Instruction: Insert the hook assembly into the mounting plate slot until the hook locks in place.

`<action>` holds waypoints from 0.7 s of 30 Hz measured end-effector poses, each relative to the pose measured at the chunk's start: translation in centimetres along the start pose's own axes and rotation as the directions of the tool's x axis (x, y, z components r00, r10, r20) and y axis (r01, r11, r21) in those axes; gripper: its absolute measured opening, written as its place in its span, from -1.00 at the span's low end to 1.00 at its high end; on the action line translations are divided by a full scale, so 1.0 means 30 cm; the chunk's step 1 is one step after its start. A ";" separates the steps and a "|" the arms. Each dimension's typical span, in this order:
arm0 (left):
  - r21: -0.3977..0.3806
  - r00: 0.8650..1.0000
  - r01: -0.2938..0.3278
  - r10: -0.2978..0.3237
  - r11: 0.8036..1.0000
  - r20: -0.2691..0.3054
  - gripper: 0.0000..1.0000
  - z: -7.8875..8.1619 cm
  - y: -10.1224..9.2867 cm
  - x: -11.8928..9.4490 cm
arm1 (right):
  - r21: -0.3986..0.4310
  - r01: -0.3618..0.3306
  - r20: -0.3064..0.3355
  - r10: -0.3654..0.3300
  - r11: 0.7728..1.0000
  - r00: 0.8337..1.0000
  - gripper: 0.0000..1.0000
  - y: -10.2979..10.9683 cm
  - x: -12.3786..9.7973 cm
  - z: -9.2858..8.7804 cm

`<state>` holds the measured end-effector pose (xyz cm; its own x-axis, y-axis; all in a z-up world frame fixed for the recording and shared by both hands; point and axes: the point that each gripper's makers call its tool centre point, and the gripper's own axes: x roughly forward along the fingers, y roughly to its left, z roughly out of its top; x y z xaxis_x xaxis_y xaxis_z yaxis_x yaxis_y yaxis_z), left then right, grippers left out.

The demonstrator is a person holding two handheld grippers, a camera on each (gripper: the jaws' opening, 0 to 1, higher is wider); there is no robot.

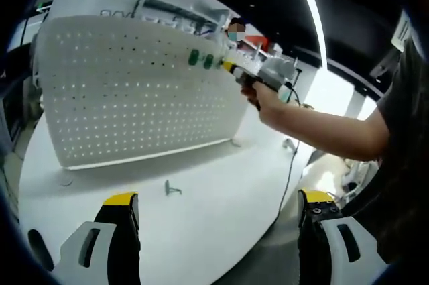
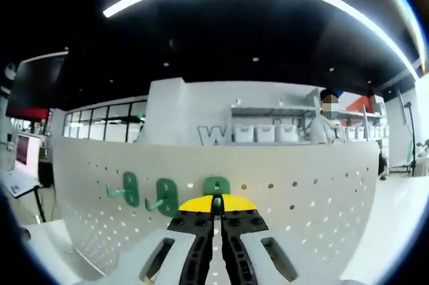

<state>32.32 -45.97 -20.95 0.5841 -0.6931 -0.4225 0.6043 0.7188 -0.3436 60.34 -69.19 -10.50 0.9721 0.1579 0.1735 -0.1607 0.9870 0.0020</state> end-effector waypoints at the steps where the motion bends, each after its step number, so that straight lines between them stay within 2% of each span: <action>1: 0.001 1.000 0.000 0.000 1.000 0.000 1.00 0.001 0.000 0.000 | -0.012 0.002 0.008 -0.002 1.000 1.000 -0.99 -0.001 0.002 0.008; 9: 0.002 1.000 -0.002 0.002 1.000 -0.003 1.00 -0.001 0.000 0.003 | -0.103 0.001 -0.020 -0.003 0.995 1.000 -0.99 0.011 0.002 0.008; 12: 0.007 1.000 0.000 0.000 1.000 -0.005 1.00 0.000 -0.005 0.006 | -0.100 -0.002 -0.027 0.000 0.995 1.000 -0.98 0.010 0.000 0.009; 17: 0.011 1.000 0.002 -0.002 1.000 0.001 1.00 0.005 -0.009 0.003 | -0.027 -0.019 -0.059 0.018 0.999 0.998 -0.97 0.008 -0.003 0.011; 21: 0.012 1.000 0.000 0.000 1.000 -0.005 1.00 -0.002 -0.007 0.000 | -0.082 -0.036 -0.093 0.029 0.996 0.995 -0.93 0.020 -0.001 0.006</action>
<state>32.15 -46.12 -20.93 0.5814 -0.6928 -0.4267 0.6109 0.7181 -0.3334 60.17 -68.62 -10.33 0.9788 0.1882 0.0810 -0.1814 0.9797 -0.0853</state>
